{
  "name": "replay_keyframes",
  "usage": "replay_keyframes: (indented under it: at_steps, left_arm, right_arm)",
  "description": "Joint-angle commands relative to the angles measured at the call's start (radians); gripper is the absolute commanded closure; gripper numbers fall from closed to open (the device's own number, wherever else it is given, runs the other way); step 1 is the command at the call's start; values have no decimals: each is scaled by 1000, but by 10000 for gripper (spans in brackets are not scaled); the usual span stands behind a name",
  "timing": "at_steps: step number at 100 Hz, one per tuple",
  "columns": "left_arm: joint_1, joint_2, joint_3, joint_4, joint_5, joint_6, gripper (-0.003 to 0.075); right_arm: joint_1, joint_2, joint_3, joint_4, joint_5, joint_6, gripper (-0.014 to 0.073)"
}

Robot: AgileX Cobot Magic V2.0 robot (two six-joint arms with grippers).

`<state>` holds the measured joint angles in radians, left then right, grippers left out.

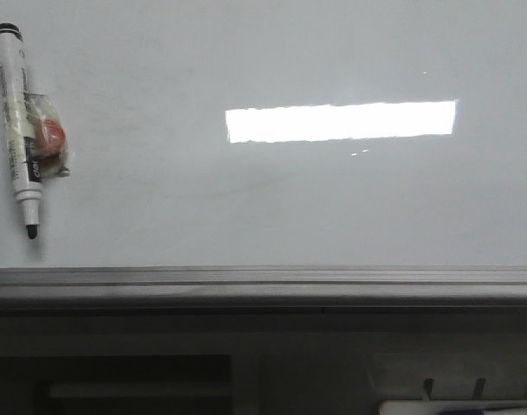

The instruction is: Write number 3 on whiteboard

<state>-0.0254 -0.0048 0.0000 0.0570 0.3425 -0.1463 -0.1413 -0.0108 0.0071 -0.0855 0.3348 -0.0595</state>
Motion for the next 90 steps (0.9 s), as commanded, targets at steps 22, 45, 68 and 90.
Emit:
replay_keyframes:
  at_steps: [22, 45, 68, 90]
  left_arm:
    - [2, -24, 11, -9, -56, -6, 741]
    - [2, -24, 11, 8, -56, -6, 741]
    - [2, -24, 11, 36, -56, -1, 741]
    - [2, -24, 11, -43, -178, -1, 741]
  right_arm:
    - [-5, -16, 31, -4, -17, -6, 641]
    - [-5, -16, 31, -4, -17, -6, 641]
    - [-5, -16, 31, -4, -17, -6, 641]
    - [-5, -16, 31, -4, -179, -6, 641]
